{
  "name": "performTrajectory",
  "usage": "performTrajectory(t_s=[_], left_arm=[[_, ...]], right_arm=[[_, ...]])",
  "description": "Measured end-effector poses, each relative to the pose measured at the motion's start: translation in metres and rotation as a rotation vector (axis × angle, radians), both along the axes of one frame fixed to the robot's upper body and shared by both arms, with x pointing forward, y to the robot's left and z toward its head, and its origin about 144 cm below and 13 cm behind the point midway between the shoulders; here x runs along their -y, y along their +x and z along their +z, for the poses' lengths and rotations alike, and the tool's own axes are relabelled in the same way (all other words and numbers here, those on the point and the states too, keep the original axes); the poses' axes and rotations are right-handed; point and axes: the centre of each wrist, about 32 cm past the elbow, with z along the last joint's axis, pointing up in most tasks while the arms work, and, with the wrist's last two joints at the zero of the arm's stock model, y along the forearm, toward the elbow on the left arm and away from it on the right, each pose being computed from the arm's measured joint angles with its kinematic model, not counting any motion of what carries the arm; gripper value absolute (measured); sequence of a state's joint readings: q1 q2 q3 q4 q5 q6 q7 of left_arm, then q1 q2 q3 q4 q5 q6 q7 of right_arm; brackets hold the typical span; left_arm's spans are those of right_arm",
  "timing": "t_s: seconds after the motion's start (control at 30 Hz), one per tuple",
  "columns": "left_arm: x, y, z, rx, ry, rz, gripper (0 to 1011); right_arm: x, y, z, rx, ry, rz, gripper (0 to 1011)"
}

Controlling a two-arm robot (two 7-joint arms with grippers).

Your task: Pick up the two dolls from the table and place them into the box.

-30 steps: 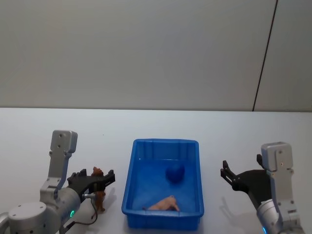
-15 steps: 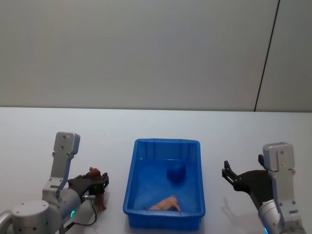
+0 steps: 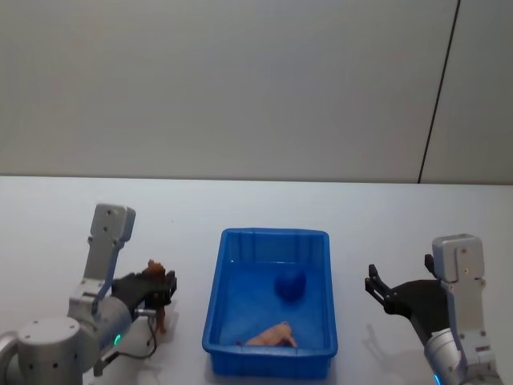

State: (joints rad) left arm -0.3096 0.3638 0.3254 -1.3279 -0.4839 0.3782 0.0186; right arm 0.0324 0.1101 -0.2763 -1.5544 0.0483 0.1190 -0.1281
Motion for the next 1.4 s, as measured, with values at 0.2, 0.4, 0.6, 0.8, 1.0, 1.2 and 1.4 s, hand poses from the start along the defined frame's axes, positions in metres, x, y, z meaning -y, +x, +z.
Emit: performTrajectory(t_s=[0.2,0.4,0.6,0.8,1.0,1.2,1.4], left_arm=[[0.003,0.002,0.017,0.066,0.024,-0.049,411],[0.007,0.003,0.03,0.121,0.025,-0.103,411],[0.01,0.007,0.043,0.182,0.012,-0.176,412],[0.015,0.012,0.052,0.232,-0.016,-0.262,411],[0.019,0.018,0.058,0.271,-0.052,-0.352,411],[0.024,0.026,0.061,0.301,-0.097,-0.44,485],[0.029,0.034,0.063,0.324,-0.148,-0.534,680]], right_arm=[[0.0,0.0,0.0,0.0,0.0,0.0,999],[0.0,0.0,0.0,0.0,0.0,0.0,999],[0.0,0.0,0.0,0.0,0.0,0.0,1000],[0.0,0.0,0.0,0.0,0.0,0.0,1000],[0.0,0.0,0.0,0.0,0.0,0.0,999],[0.0,0.0,0.0,0.0,0.0,0.0,999],[0.0,0.0,0.0,0.0,0.0,0.0,1000]])
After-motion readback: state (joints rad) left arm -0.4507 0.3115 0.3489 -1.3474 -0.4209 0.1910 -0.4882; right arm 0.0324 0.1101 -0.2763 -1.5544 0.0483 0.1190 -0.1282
